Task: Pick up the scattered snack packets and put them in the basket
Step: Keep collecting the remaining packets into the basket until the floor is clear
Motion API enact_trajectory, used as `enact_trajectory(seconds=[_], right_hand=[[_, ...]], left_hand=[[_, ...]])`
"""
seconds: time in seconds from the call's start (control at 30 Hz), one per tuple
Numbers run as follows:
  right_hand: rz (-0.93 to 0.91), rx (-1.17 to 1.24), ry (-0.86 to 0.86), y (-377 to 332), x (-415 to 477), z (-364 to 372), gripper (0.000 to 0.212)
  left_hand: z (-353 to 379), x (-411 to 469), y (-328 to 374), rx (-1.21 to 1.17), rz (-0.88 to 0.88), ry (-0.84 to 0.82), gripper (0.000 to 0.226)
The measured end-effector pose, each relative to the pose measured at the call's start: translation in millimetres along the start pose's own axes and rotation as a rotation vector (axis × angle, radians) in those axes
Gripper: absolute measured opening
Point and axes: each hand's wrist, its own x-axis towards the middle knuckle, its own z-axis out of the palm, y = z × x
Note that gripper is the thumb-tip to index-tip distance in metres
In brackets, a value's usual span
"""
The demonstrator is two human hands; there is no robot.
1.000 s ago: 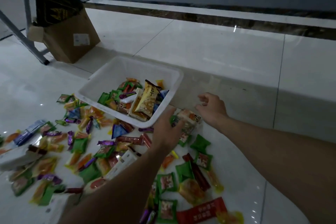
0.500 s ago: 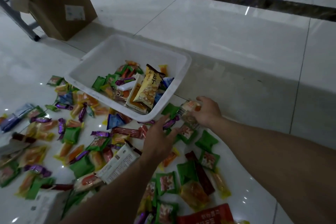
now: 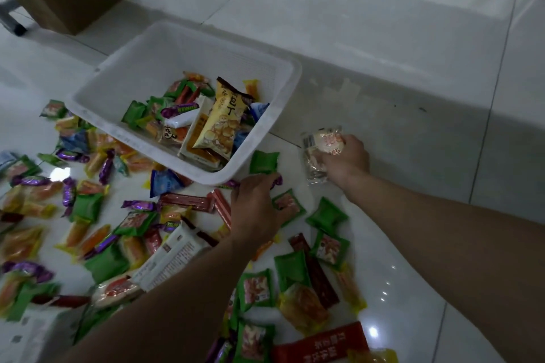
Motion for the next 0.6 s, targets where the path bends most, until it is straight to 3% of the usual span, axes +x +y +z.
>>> enact_trajectory(seconds=[0.33, 0.6], right_hand=[[-0.034, 0.040, 0.007, 4.8, -7.9, -17.7, 0.044], [-0.078, 0.095, 0.006, -10.1, -30.9, -32.1, 0.036]], left_hand=[[7.9, 12.1, 12.6, -0.078, -0.022, -0.155, 0.051], [-7.8, 4.0, 24.7, -0.333, -0.085, -0.087, 0.036]])
